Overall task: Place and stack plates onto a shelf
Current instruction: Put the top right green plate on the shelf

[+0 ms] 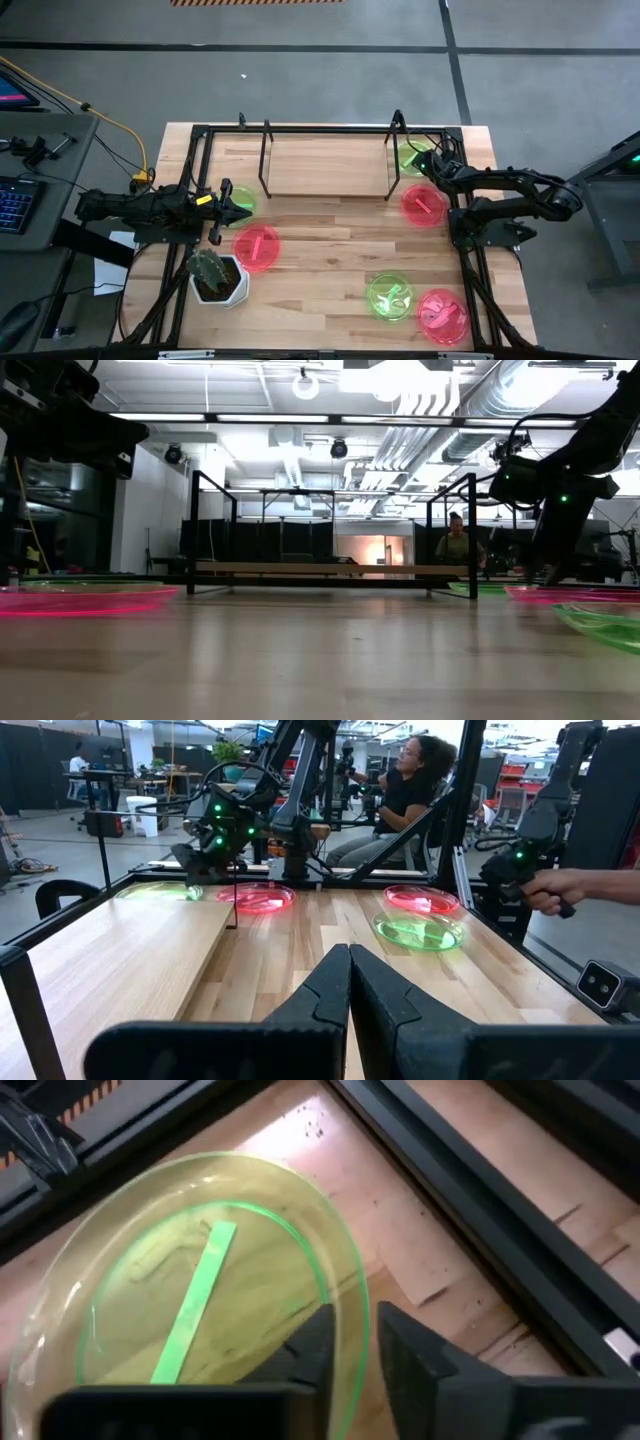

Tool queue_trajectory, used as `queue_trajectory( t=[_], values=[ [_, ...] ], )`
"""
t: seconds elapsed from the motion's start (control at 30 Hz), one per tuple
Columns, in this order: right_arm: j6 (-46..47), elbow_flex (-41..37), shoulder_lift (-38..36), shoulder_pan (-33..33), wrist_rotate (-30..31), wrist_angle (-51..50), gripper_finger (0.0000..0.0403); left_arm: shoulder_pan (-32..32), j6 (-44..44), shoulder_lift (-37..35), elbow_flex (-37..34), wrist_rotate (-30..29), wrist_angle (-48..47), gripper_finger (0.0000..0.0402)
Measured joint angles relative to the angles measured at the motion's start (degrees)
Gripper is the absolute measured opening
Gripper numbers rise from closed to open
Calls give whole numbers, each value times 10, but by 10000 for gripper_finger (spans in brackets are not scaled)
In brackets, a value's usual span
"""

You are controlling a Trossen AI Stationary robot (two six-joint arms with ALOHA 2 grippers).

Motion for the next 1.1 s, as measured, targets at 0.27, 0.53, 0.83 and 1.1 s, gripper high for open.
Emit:
queue_trajectory(
  t=[0.27,0.53,0.83,1.1],
  values=[
    [-27,-13,0,0,12,46,33,0,0,0,0,0,0,1],
    [-31,-13,0,0,4,46,77,0,0,0,0,0,0,1],
    [4,-12,39,4,-2,108,83,0,0,0,0,0,0,1],
    [5,24,138,5,27,135,83,0,0,0,0,0,0,1]
  ],
)
